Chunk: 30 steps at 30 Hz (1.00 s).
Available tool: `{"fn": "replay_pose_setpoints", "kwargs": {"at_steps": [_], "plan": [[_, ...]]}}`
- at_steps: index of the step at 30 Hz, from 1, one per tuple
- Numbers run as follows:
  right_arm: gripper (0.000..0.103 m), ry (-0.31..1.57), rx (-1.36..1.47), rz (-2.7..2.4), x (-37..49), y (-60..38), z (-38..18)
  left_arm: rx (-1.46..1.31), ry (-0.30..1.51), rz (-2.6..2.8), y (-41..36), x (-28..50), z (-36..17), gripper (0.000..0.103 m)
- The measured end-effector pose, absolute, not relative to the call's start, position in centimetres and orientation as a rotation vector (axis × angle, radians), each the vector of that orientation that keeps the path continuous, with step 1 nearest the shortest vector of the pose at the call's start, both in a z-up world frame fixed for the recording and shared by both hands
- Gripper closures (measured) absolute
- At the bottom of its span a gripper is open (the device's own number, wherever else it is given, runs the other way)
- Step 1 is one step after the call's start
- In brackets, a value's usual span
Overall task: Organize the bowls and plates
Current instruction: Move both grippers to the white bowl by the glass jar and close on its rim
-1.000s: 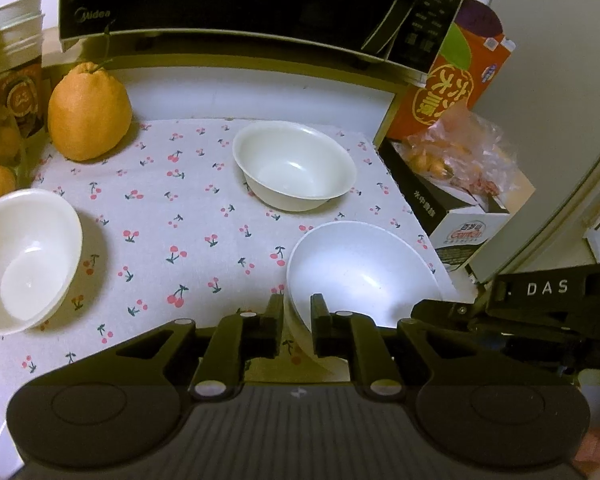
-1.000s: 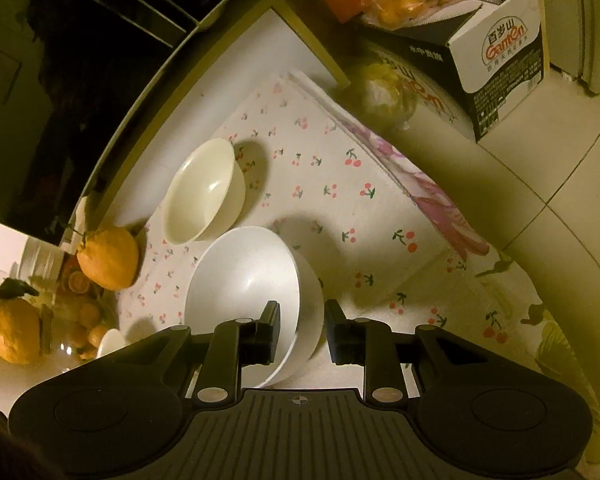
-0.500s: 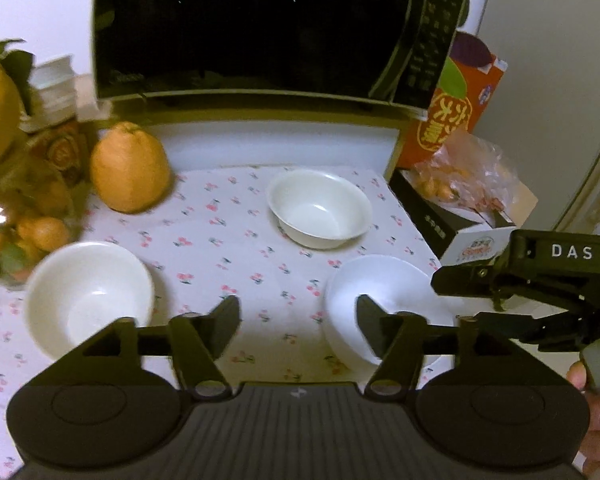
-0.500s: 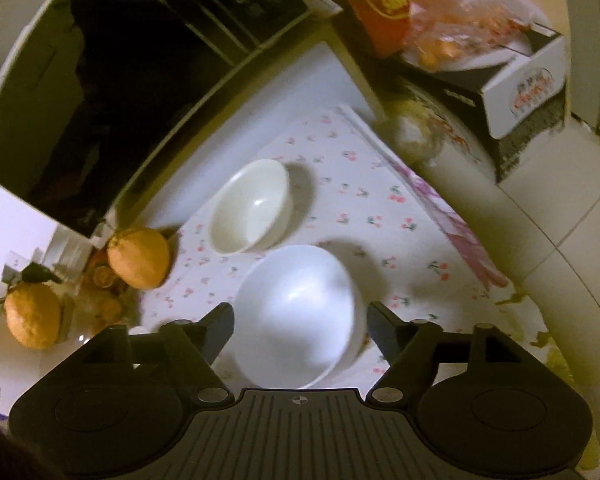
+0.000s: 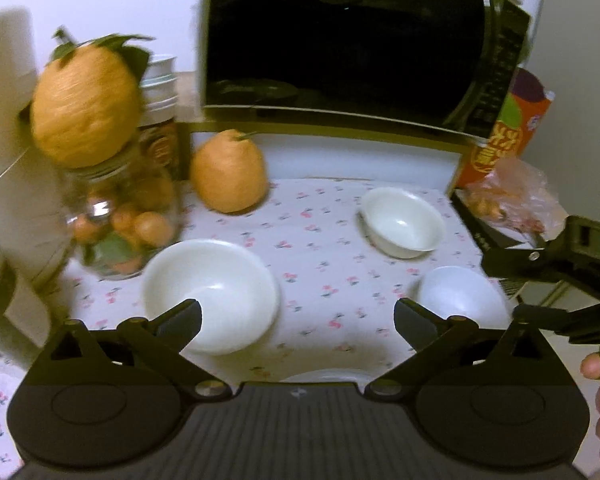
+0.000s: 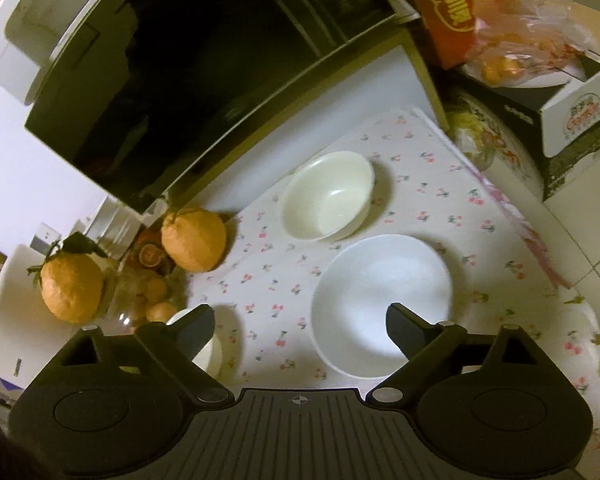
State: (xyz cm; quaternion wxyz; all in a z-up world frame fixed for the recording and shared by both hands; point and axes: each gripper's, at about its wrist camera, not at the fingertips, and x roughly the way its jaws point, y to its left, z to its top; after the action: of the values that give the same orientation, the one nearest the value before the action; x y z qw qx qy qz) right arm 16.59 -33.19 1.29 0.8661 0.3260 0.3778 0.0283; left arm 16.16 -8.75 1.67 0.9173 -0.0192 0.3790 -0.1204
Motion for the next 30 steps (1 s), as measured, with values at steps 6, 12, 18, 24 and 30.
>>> {"fn": "replay_pose_setpoints", "kwargs": {"at_steps": [6,12,18,24,30], "plan": [[0.008,0.782,0.679,0.105,17.8,-30.3,1.1,-0.028,0.796,-0.197,-5.9,16.6,0.8,0.0],[0.007,0.798,0.658,0.135,19.7,-26.8,-0.1,-0.04,0.781,-0.117,-3.5,17.3,-1.0,0.0],[0.007,0.821,0.635,0.154,21.7,-24.1,-1.7,-0.048,0.701,-0.043,-1.8,18.1,-2.3,0.0],[0.007,0.831,0.616,0.158,23.4,-22.0,-2.8,-0.171,0.7,-0.026,0.2,19.2,-3.2,0.002],[0.008,0.849,0.662,0.16,24.5,-21.1,-4.0,-0.265,0.735,-0.03,0.8,20.0,-4.1,0.026]]}}
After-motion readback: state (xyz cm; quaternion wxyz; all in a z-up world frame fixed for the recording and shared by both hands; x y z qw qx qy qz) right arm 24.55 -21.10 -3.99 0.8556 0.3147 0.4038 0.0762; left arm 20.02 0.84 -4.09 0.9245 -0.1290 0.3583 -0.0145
